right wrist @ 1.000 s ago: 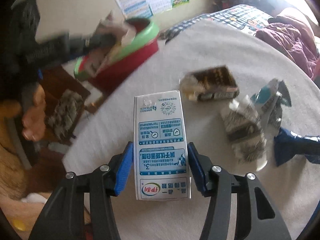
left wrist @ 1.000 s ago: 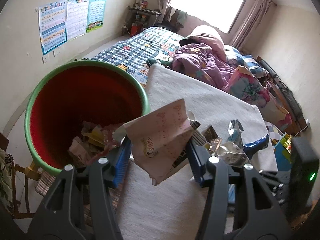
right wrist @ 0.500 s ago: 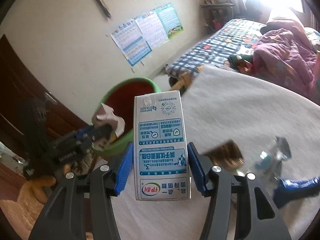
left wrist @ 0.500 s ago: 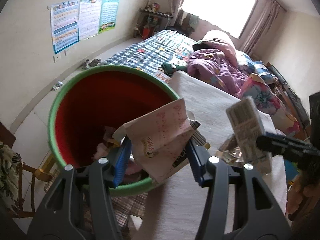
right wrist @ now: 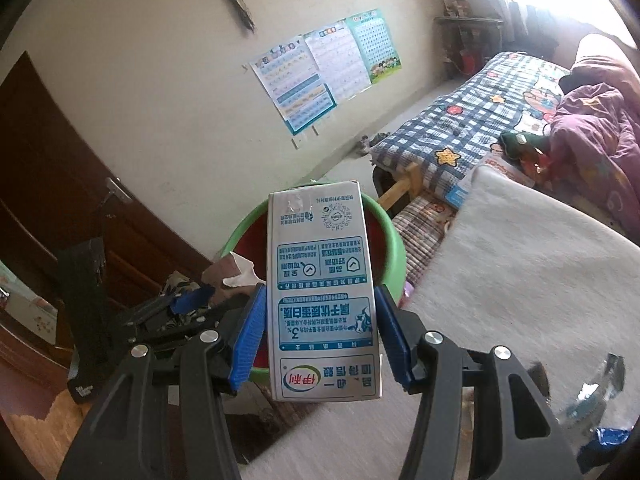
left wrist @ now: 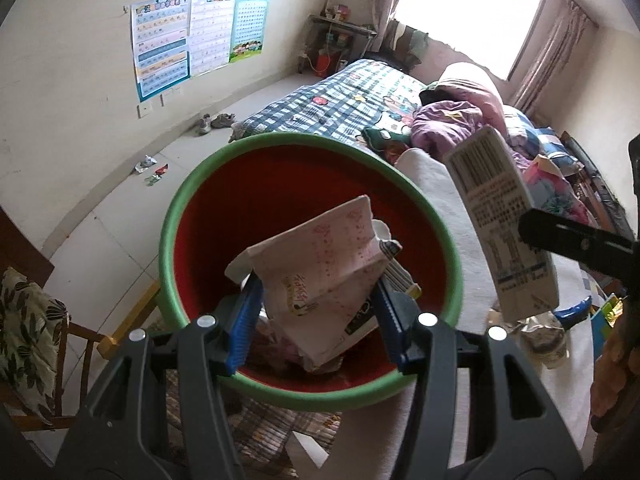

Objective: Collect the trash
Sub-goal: 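Carry the pink paper and milk carton over the red bucket with both tools, then open both tools to drop the pink paper and milk carton into the bucket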

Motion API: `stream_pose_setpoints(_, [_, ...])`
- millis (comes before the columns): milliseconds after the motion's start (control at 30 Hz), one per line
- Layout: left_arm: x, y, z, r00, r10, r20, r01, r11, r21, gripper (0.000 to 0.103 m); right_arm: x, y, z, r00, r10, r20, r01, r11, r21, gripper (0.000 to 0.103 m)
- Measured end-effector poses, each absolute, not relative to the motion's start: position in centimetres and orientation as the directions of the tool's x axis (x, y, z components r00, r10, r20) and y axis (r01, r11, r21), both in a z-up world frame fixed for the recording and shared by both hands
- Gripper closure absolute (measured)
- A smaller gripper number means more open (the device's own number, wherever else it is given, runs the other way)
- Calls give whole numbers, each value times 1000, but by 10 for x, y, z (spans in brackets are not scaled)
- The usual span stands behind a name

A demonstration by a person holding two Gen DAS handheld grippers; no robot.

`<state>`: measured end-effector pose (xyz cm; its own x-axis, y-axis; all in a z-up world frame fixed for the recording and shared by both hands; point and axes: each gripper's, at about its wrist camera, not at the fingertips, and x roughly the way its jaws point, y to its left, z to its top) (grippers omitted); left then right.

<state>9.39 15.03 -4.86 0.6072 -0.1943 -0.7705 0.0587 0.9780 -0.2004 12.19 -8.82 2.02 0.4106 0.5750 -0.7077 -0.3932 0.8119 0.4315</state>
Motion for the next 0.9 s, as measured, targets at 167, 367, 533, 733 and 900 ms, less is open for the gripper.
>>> stream_pose_setpoints(167, [101,157,-57,588,-188,-787,48,979,-198,52,127,-79,15,397,571,-718,-386,814,434,51])
stream_pose_setpoints(367, [106,163,-66,567,-189,-802,42,979,-200,52,132,-69,6,377,568,-731,-373,816,441,51])
stream_pose_setpoints(533, [108,165,-70,556,-184,-811,39,980,-195,52,134,-66,5,376,573,-728,-363,814,453,51])
stream_pose_setpoints(733, [113,161,-73,544,-184,-819,45,981,-190,52,137,-67,3,378,576,-725,-355,813,461,51])
stream_pose_setpoints(900, [112,161,-76,536,-181,-825,40,981,-190,52,138,-65,1,371,578,-727,-351,812,467,50])
